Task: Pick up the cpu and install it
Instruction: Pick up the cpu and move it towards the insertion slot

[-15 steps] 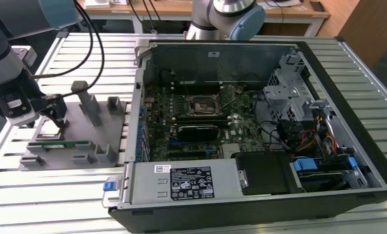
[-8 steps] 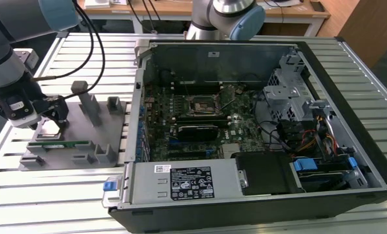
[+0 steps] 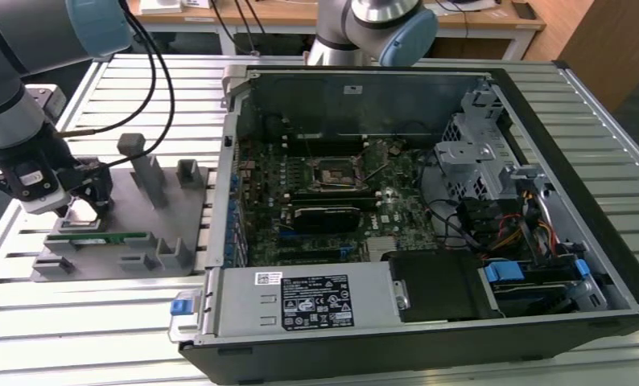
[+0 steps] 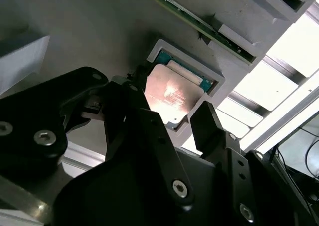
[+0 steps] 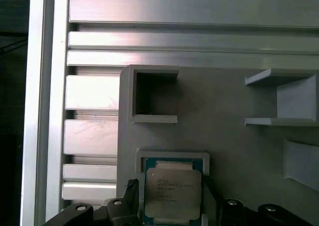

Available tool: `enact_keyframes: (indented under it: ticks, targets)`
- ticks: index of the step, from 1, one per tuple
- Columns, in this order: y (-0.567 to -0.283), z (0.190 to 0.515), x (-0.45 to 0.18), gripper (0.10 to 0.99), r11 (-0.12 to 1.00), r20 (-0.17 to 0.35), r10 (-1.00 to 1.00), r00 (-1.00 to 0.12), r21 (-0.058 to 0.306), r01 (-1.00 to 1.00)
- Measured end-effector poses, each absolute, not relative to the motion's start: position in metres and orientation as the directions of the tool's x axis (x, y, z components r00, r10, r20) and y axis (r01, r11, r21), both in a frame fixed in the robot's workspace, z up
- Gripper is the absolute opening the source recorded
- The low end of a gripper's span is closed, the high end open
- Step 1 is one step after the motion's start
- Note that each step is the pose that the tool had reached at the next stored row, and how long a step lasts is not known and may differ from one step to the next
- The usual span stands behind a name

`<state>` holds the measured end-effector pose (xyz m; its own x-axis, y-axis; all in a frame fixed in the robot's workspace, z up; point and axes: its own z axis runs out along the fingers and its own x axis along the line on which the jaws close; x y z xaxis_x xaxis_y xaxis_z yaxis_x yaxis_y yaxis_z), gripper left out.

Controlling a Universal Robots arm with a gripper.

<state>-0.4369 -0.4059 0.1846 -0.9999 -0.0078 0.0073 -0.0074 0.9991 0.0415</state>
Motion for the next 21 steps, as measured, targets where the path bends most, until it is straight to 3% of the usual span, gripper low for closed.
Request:
enact_keyframes:
  ticks: [7,8,21]
  targets:
    - [-0.406,0.184,-0.435,0.608,0.999,0.007,-0.008,-1.0,0.042,-0.007]
    - [-0.406,0.184,-0.435,0.541,0.999,0.007,-0.008,-1.0,0.042,-0.007]
    - [-0.406,0.195,-0.435,0.541,0.999,0.007,-0.008,-1.0,0.043,-0.008]
